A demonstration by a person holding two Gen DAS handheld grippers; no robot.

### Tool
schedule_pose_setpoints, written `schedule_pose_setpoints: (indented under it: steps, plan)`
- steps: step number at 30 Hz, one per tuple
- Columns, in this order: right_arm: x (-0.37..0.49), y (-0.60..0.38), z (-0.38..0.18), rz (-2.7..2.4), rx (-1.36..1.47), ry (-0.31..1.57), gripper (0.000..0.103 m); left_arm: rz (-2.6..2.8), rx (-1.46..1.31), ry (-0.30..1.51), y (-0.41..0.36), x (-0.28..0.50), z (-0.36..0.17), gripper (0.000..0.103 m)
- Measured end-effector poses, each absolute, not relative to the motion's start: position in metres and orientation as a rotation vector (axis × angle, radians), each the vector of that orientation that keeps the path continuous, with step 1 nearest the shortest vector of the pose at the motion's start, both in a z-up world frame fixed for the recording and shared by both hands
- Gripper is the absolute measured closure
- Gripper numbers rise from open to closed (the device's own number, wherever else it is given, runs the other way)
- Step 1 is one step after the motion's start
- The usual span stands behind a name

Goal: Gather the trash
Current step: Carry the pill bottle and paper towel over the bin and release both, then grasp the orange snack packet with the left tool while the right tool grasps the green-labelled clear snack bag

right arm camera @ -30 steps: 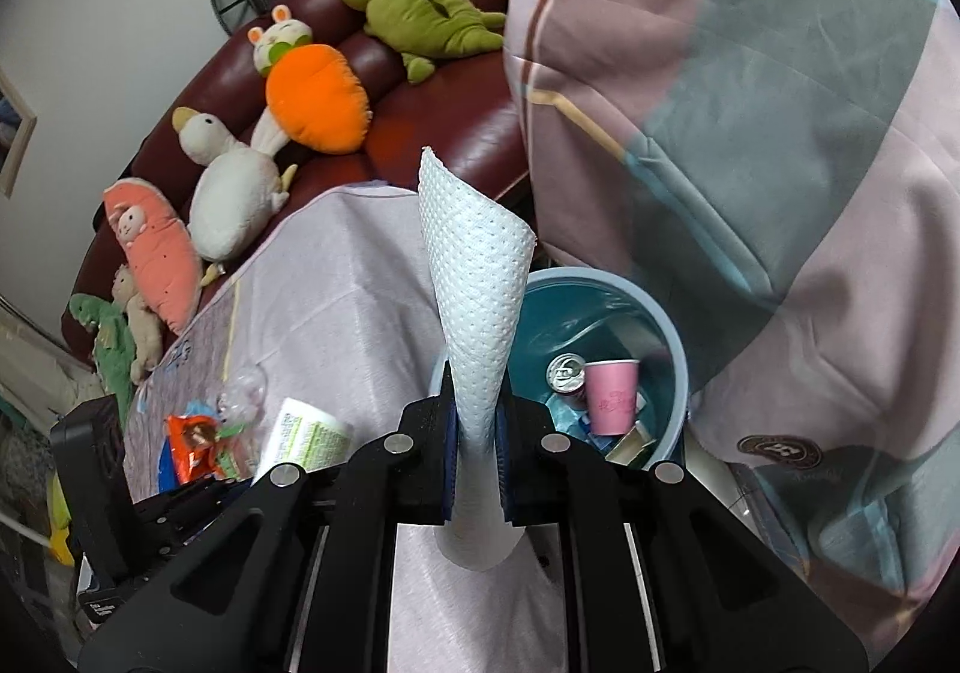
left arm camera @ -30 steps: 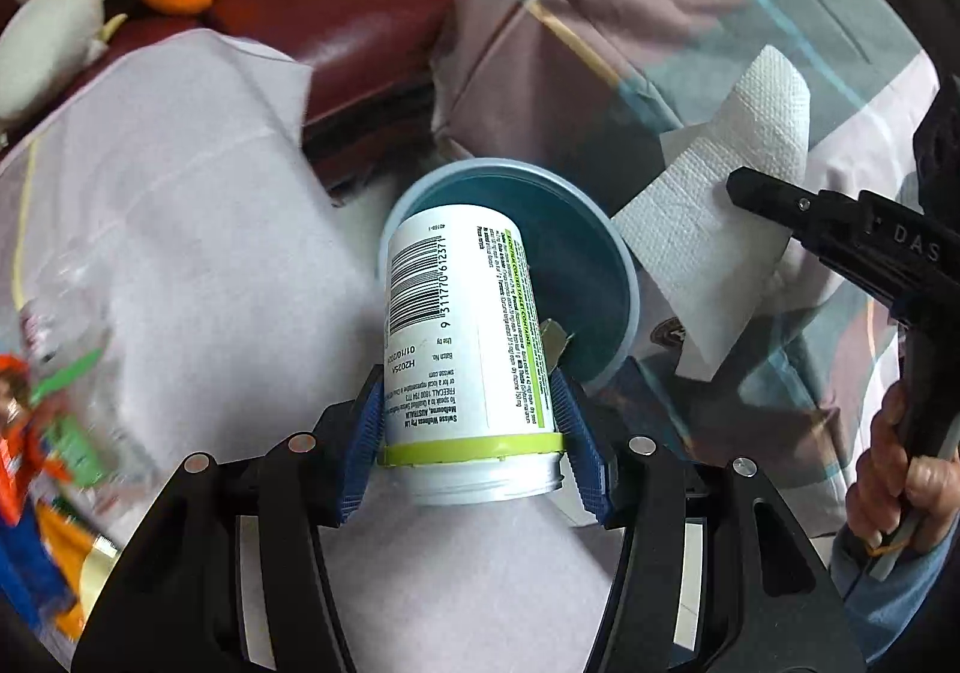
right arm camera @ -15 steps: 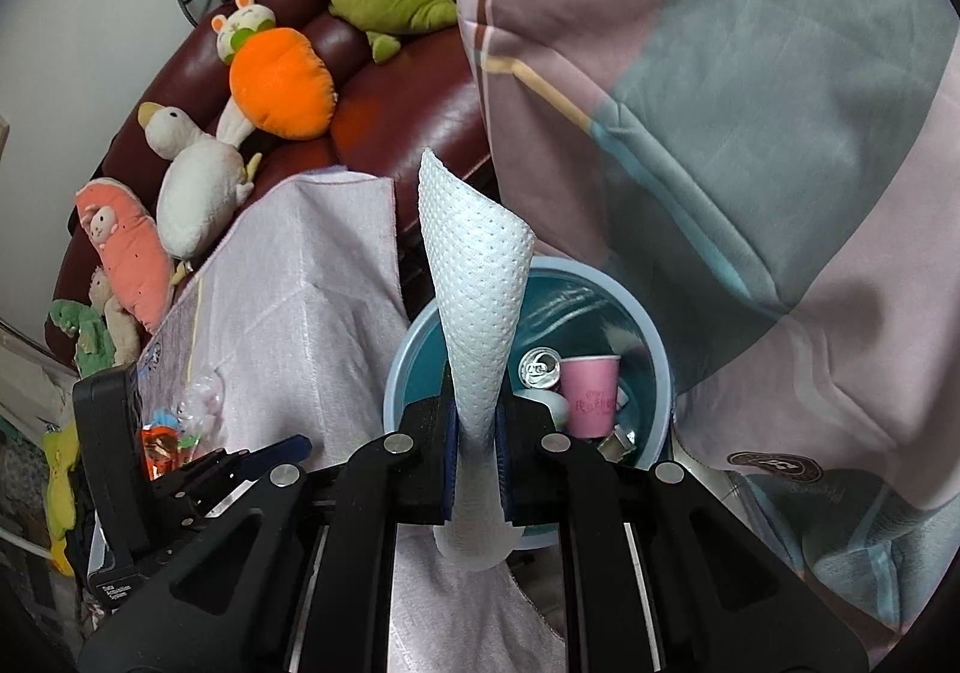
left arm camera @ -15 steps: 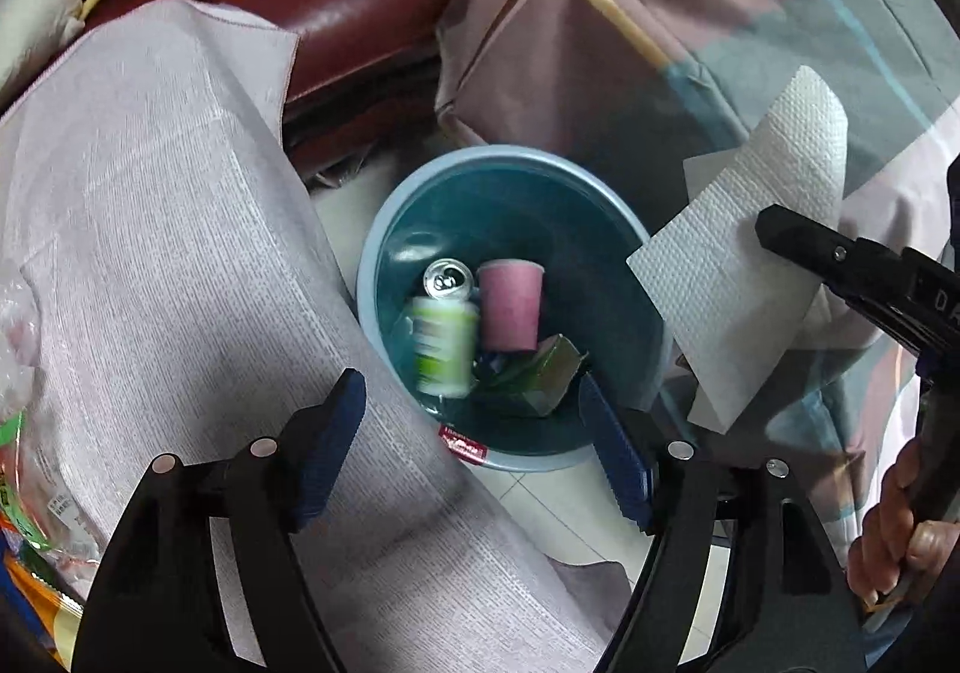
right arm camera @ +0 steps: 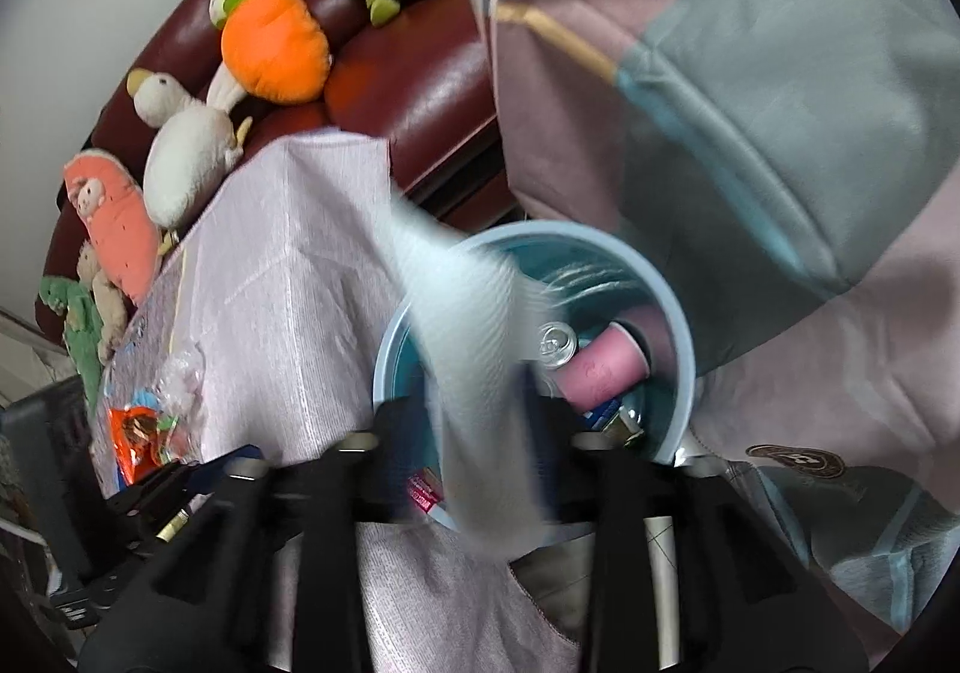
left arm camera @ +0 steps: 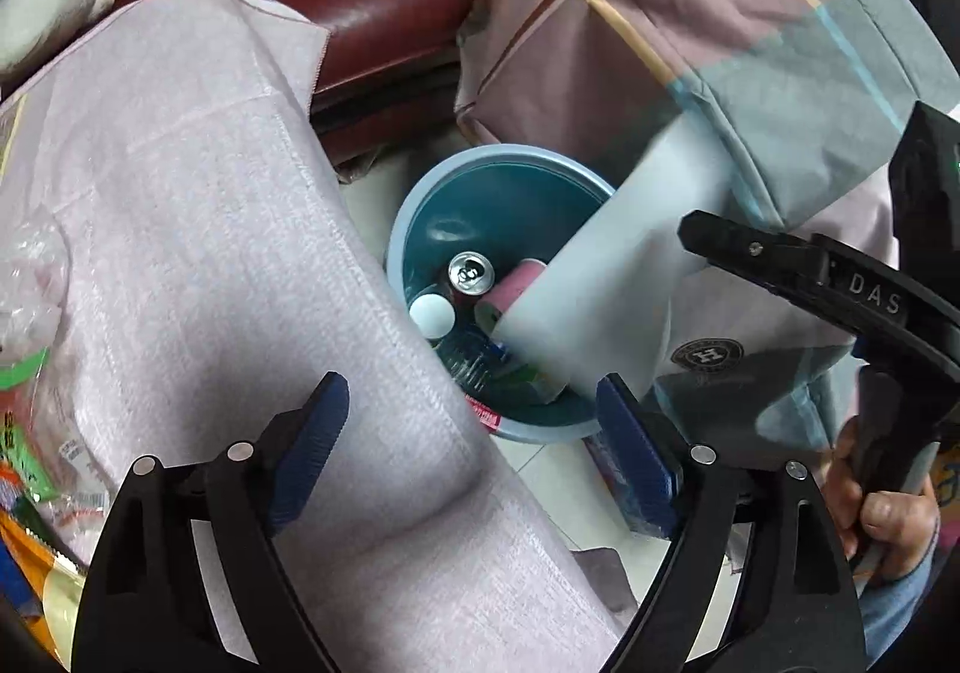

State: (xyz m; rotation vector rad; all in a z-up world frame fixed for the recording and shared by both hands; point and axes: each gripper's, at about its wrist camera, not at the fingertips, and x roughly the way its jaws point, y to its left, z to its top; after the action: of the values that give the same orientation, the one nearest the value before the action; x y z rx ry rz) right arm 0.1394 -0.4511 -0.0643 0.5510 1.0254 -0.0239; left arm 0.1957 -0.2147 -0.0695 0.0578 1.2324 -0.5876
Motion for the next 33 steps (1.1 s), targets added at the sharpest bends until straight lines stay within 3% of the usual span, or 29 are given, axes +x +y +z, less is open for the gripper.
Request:
schedule_pose_setpoints:
  steps: [6,8,11,33]
  plan:
    - [0.14,-0.444,-0.066,-0.036,0.541,1.041,0.045,-0.581,0.035,1.233,-0.201,0.193,-0.069,0.017]
    - [0.138,-0.442,-0.064,-0.045,0.533,1.042,0.035,-0.579,0.024,1.235,-0.196,0.193,-0.069,0.017]
    - [0.136,-0.44,-0.063,-0.055,0.526,1.051,0.029,-0.578,0.005,1.24,-0.19,0.191,-0.07,0.017]
    - [0.109,-0.356,-0.03,0.026,0.474,1.108,0.024,-0.452,-0.068,1.139,-0.081,0.145,-0.033,0.012]
